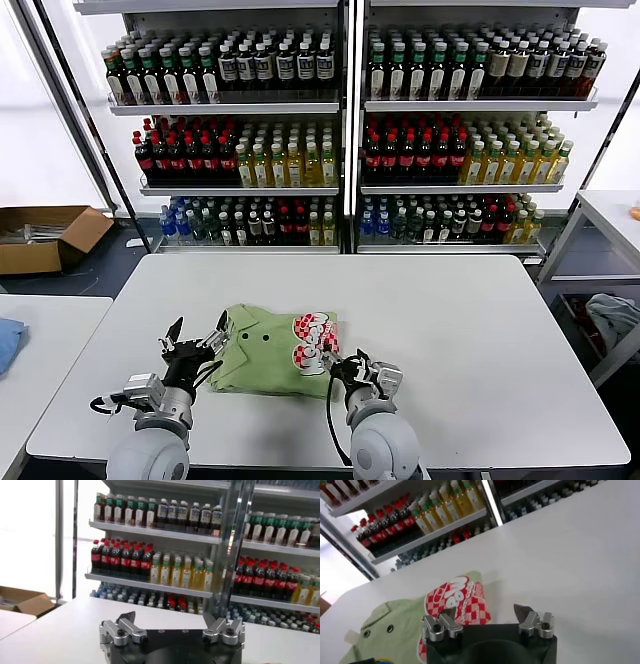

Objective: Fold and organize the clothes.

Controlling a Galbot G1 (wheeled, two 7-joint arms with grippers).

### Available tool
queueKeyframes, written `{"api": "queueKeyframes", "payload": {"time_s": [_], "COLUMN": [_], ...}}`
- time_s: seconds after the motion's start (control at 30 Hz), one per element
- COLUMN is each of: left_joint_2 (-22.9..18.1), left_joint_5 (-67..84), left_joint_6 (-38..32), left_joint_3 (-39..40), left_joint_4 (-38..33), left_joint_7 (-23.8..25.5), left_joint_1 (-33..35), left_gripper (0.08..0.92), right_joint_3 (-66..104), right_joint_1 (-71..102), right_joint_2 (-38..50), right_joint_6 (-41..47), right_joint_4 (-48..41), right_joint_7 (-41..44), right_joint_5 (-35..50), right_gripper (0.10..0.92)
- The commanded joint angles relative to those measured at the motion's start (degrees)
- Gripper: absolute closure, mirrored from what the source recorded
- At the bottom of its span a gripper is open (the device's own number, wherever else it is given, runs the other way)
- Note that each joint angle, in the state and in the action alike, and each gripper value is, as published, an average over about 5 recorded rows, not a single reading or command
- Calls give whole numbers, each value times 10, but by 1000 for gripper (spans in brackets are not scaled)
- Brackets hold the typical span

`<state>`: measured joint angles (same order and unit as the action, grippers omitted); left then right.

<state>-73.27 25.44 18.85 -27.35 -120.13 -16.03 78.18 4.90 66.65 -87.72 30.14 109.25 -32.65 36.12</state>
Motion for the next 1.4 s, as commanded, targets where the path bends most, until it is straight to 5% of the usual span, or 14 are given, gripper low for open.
{"api": "queueKeyframes", "payload": {"time_s": [0.03,0.4,1.07,1.4], "left_joint_2": [2,-2,-18,-29], "left_joint_5": [-9,-9,-9,-9], "left_joint_6": [5,6,6,7], "left_joint_3": [-15,-16,-14,-5], "left_joint_4": [-10,-18,-31,-42], "left_joint_7": [-9,-10,-12,-15], "left_joint_1": [19,30,44,41], "left_gripper": [177,177,177,177], "right_joint_3": [-23,-21,-26,70], "right_joint_1": [-28,-14,1,13], "right_joint_2": [-26,-19,44,192], "right_joint_6": [10,8,-6,24], "right_joint_4": [-70,-72,-12,46], "right_joint_7": [-4,0,29,59], "right_joint_5": [-8,-21,-127,-137], "right_gripper": [275,312,869,909]}}
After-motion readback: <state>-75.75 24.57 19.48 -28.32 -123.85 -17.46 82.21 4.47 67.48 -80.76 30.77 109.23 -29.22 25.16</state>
